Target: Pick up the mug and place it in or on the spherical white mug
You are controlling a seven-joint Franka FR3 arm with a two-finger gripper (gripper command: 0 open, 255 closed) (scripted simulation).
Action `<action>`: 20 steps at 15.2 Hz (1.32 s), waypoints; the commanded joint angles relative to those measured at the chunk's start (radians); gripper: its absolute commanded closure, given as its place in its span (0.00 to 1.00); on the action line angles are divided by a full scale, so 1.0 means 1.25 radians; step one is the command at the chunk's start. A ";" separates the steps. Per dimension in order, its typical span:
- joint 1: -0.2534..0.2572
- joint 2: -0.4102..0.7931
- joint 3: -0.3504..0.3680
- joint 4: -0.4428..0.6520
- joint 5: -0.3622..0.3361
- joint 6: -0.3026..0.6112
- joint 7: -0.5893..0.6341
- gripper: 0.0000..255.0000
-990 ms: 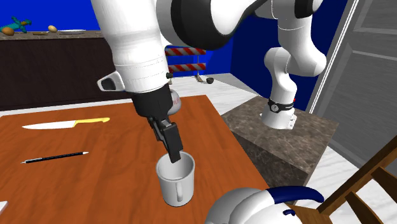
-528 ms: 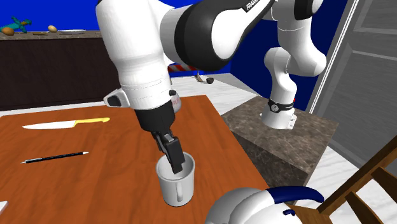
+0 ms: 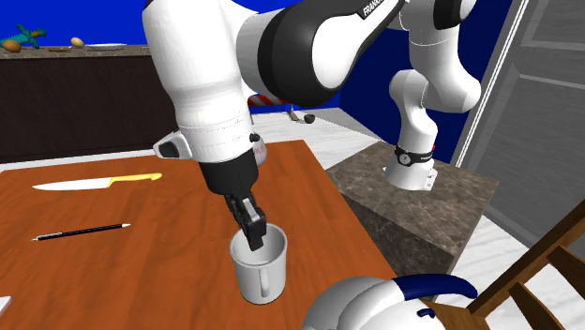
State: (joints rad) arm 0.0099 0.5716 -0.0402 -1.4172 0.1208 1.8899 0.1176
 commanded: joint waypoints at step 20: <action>-0.002 -0.027 -0.001 0.087 -0.004 -0.113 0.011 1.00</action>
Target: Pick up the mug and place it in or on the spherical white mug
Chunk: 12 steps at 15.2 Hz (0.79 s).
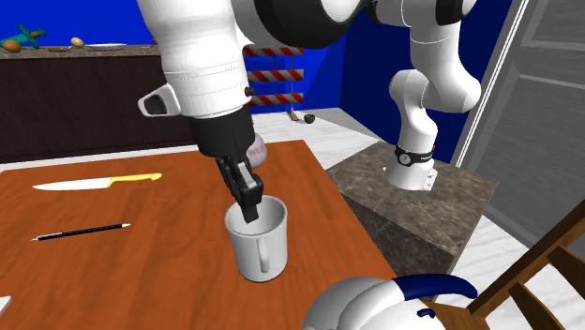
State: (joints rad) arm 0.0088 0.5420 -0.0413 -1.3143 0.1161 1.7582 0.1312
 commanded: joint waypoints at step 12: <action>-0.004 0.001 0.000 0.140 -0.002 -0.139 0.012 1.00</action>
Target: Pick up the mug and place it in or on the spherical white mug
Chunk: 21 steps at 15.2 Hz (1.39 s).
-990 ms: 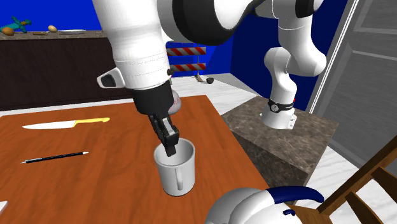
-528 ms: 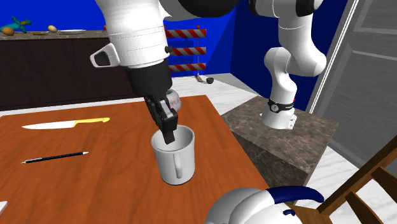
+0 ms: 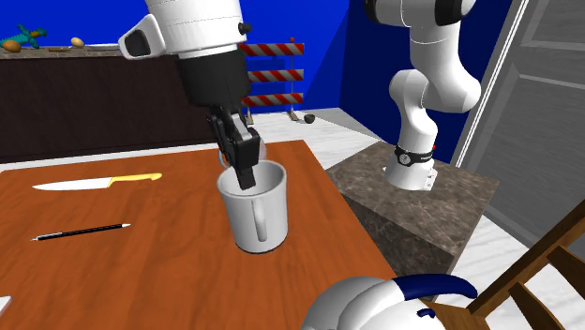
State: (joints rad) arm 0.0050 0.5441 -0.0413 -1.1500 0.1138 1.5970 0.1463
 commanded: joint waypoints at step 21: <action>-0.127 -0.168 -0.056 -0.126 -0.007 -0.058 -0.178 1.00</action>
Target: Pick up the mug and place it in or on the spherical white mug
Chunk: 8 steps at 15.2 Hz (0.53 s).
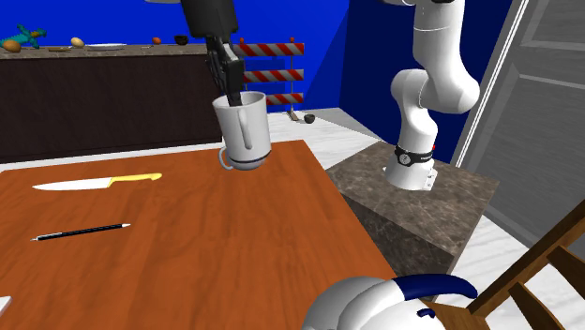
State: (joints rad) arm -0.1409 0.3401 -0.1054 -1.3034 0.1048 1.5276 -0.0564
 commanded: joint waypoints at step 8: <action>-0.095 -0.053 -0.054 -0.055 -0.008 -0.009 -0.150 1.00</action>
State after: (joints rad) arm -0.2437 0.2659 -0.1645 -1.3884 0.0936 1.5269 -0.2199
